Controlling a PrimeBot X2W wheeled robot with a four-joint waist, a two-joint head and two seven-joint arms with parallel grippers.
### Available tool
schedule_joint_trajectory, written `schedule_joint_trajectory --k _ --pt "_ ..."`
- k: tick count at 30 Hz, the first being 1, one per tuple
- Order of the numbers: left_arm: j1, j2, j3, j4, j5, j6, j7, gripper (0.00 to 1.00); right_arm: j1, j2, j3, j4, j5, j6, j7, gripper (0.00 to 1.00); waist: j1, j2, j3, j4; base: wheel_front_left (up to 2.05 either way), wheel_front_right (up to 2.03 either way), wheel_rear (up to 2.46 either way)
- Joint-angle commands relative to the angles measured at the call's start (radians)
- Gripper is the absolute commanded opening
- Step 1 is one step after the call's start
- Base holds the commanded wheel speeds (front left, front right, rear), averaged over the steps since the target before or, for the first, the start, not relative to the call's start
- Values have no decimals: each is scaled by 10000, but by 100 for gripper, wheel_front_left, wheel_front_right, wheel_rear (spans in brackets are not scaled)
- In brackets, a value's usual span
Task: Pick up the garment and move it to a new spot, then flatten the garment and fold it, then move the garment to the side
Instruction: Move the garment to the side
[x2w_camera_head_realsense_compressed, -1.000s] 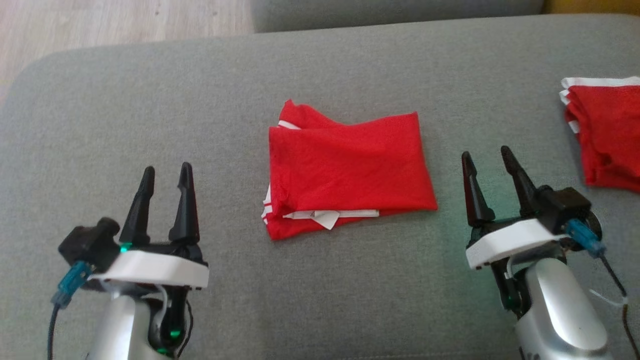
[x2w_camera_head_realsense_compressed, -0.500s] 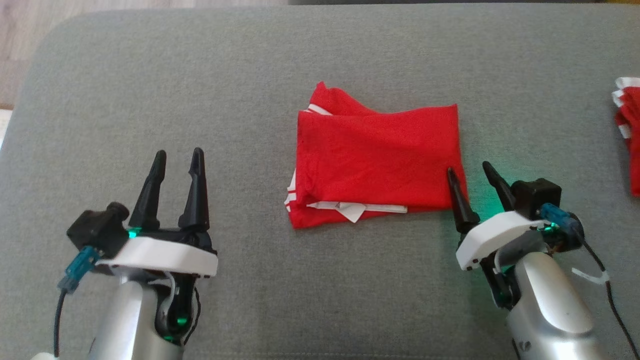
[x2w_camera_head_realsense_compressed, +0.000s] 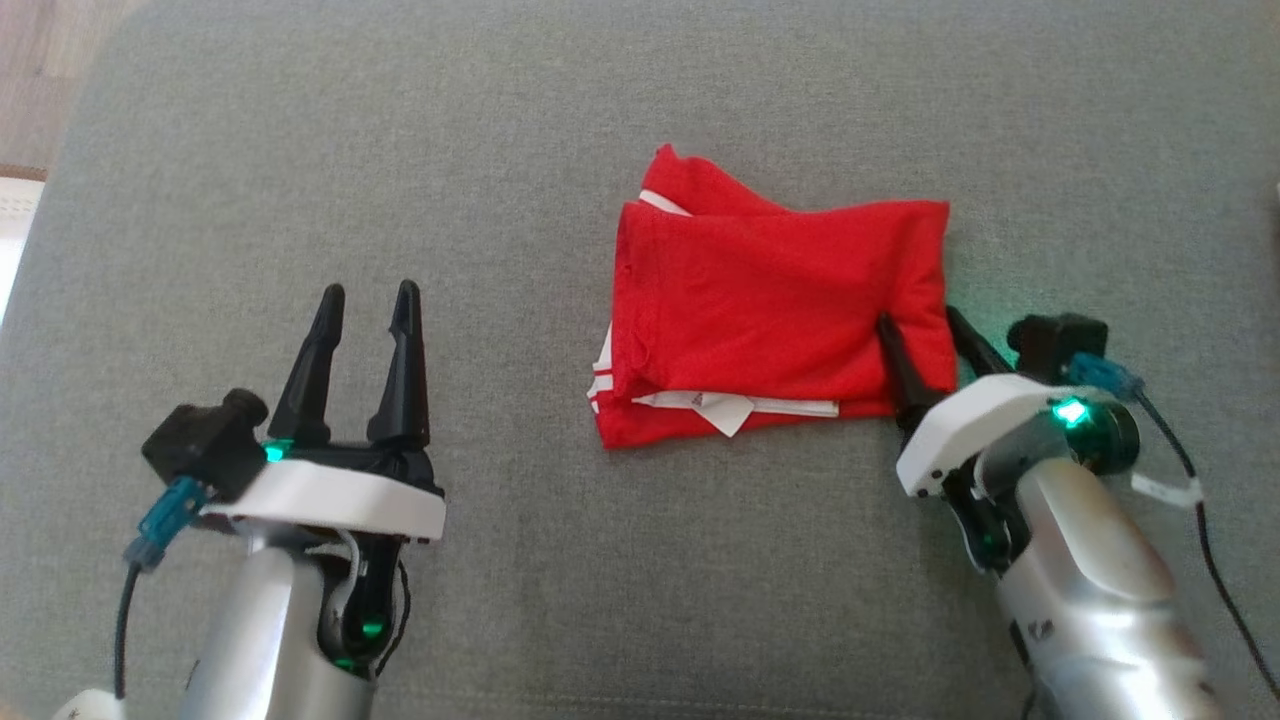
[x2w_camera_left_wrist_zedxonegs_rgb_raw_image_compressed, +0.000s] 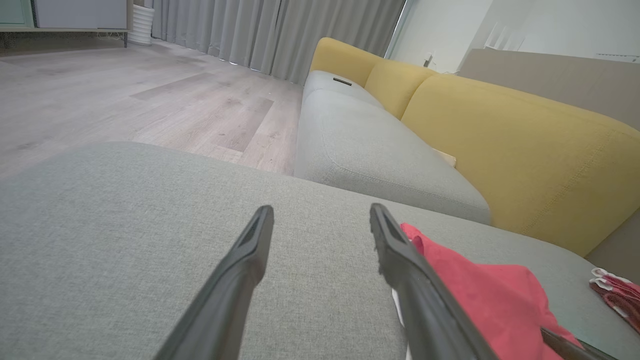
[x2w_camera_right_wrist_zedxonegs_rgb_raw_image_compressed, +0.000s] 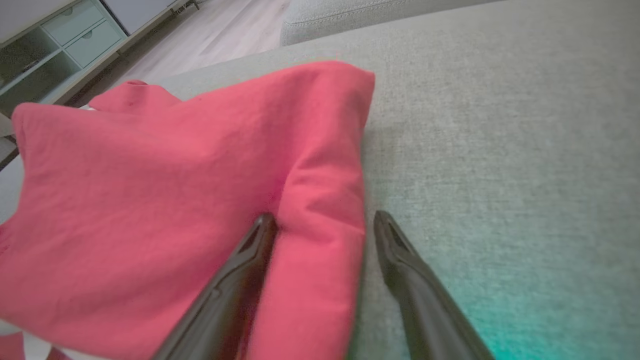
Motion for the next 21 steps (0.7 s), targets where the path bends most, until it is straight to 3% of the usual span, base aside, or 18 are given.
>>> schedule_joint_trajectory --k 1,3,4,5,6,10,14,21 --pt "-349 104 266 -302 -60 64 -53 100 -193 114 353 -26 13 -9 161 100 0 0 6 -1 0 0 0" --pt "-361 104 252 -284 -65 65 -53 100 -323 114 556 338 -33 -9 295 100 0 0 6 -10 0 0 0" --pt "-375 104 243 -255 -61 66 -53 100 -414 114 757 628 -63 -9 334 68 0 0 -19 -30 0 0 0" --pt "-376 104 248 -242 -55 69 -53 100 -459 114 868 734 -111 -9 300 6 0 0 -43 -54 0 0 0" --pt "-373 104 256 -232 -49 74 -53 100 -501 114 968 824 -157 -9 253 0 0 0 -67 -84 0 0 0" --pt "-357 104 304 -222 -5 75 -53 100 -755 114 1100 1055 -563 -9 -116 0 0 0 -179 -291 0 0 0" --pt "-321 104 340 -246 27 69 -53 100 -1086 38 973 1178 -1731 -9 -524 0 0 0 -324 -588 0 0 0" --pt "-307 104 253 -349 10 48 -53 100 -1474 -1043 1326 575 -3279 -9 -402 0 0 0 -429 -1171 0 0 0"
